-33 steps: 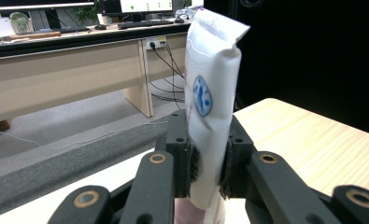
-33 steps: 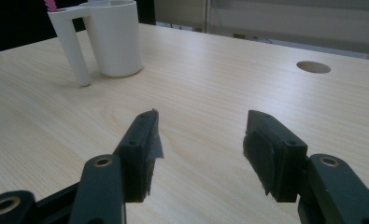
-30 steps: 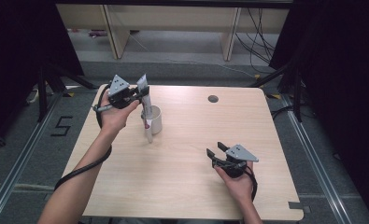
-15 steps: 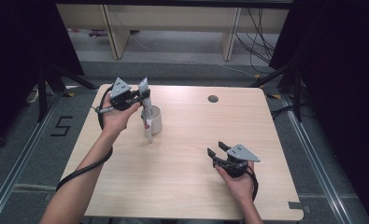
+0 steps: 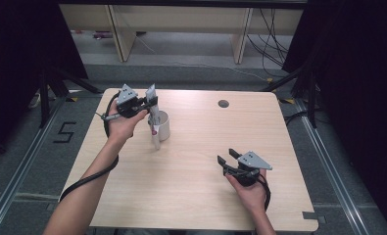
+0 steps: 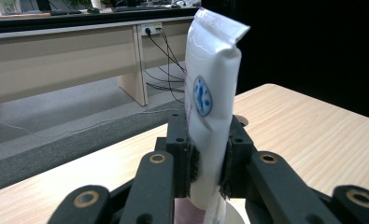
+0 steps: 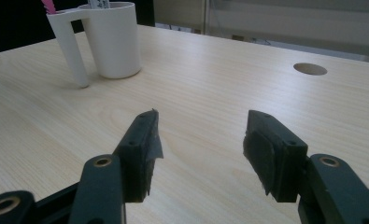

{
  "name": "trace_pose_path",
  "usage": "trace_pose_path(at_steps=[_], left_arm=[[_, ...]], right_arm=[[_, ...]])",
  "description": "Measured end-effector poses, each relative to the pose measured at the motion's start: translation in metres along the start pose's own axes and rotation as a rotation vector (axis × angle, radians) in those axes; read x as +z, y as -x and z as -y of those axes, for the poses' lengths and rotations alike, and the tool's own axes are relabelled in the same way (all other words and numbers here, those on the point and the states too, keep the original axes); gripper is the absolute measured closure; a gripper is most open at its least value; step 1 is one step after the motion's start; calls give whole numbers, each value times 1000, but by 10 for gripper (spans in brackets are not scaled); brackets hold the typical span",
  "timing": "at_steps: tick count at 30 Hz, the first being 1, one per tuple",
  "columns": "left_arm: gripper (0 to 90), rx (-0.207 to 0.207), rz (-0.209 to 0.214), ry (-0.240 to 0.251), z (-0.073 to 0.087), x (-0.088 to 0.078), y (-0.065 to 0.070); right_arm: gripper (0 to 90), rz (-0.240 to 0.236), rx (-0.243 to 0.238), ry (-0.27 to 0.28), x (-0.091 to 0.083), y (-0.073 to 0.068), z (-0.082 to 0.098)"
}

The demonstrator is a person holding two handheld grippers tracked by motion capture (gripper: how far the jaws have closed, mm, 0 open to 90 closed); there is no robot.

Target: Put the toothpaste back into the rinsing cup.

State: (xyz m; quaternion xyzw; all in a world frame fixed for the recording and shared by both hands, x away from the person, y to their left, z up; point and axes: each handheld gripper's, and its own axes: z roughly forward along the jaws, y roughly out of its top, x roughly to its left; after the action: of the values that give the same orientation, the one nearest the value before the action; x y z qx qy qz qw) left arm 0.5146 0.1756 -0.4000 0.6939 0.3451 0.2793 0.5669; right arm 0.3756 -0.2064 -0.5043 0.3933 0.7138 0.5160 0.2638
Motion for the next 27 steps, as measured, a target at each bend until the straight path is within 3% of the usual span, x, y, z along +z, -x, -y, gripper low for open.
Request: trace_pose_path(at_steps=[3,5,7,17,18,23,27], left_arm=[[766,-1,3,-2,2,1,-1],[765,-1,3,-4,4,2,-1],[766,-4,4,-4,5,2,-2],[765,0,14,-10,9,5,-2],[765,-2,13,-10,9,6,-2],[765,-6,16,-25,14,7,-3],[765,-10,21,-33,17,9,-4]], right_arm=[[454,-14,10,1,1,0,0],[454,-15,-10,7,1,1,0],[454,-16,11,0,1,-1,0],[453,-8,4,-4,0,0,0],[454,-10,21,-6,0,-1,0],[453,1,-9,3,1,1,0],[453,-6,-4,3,1,1,0]])
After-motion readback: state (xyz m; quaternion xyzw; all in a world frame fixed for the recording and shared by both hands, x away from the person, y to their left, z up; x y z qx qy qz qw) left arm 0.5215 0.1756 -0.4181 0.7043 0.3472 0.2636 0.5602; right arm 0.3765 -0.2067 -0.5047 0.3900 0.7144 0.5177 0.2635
